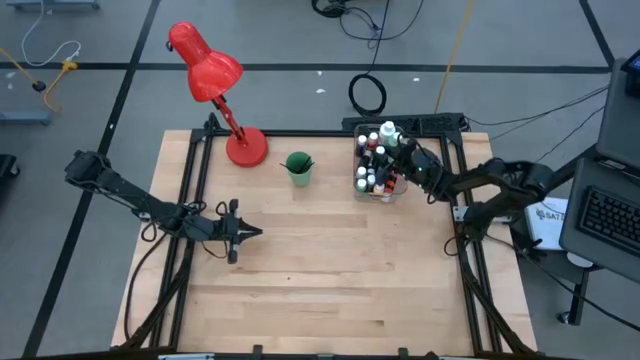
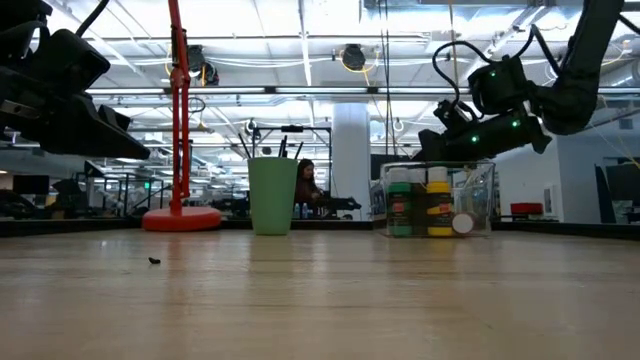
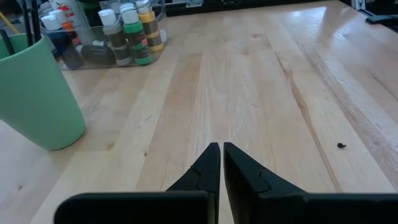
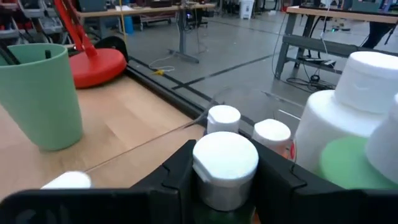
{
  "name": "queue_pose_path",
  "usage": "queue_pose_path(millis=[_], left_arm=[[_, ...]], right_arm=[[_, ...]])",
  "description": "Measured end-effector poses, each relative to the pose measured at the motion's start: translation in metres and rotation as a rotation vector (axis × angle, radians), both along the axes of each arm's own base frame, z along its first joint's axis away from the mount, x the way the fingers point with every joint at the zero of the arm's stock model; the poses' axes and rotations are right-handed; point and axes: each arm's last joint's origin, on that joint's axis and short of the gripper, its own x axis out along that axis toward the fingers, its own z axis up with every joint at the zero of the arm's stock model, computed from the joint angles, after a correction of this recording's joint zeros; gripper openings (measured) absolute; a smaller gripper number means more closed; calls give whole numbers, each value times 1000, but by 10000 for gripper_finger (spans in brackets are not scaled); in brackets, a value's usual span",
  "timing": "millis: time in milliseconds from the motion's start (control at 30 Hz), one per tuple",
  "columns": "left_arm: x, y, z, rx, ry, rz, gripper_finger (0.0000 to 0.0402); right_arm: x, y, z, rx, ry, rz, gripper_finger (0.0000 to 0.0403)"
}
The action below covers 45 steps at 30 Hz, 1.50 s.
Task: Pick & Place Paint Supplies
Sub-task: Adjust the dark green paint bottle into the transparent bin, then return to Home Position
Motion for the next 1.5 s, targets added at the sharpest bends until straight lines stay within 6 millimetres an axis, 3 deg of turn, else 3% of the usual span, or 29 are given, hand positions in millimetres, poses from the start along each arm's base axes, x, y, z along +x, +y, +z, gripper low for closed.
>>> queue_pose_path(millis=[100, 233, 333, 700, 933, 1133, 1267, 1500], left_arm=[[0, 0, 0, 0, 0, 0, 24], [0, 0, 0, -2, 2, -5, 24], [0, 0, 0, -6, 3, -12, 24], [0, 0, 0, -6, 4, -15, 24], [0, 0, 0, -6, 5, -16, 24], [0, 0, 0, -6, 4, -15, 24], [0, -1, 1, 1, 2, -18, 24], [9, -5, 26, 70, -35, -38, 24]], right_arm=[[0, -2, -1, 1, -5, 7, 116], [-1, -2, -2, 15, -4, -35, 188], [-2, -2, -2, 17, -5, -50, 217], [2, 1, 6, -53, -42, -8, 196], [14, 8, 40, -136, -163, 98, 201], [17, 30, 95, -200, -186, 181, 196], [6, 52, 130, -173, -67, 232, 164], [-38, 110, 156, -244, 0, 484, 68]])
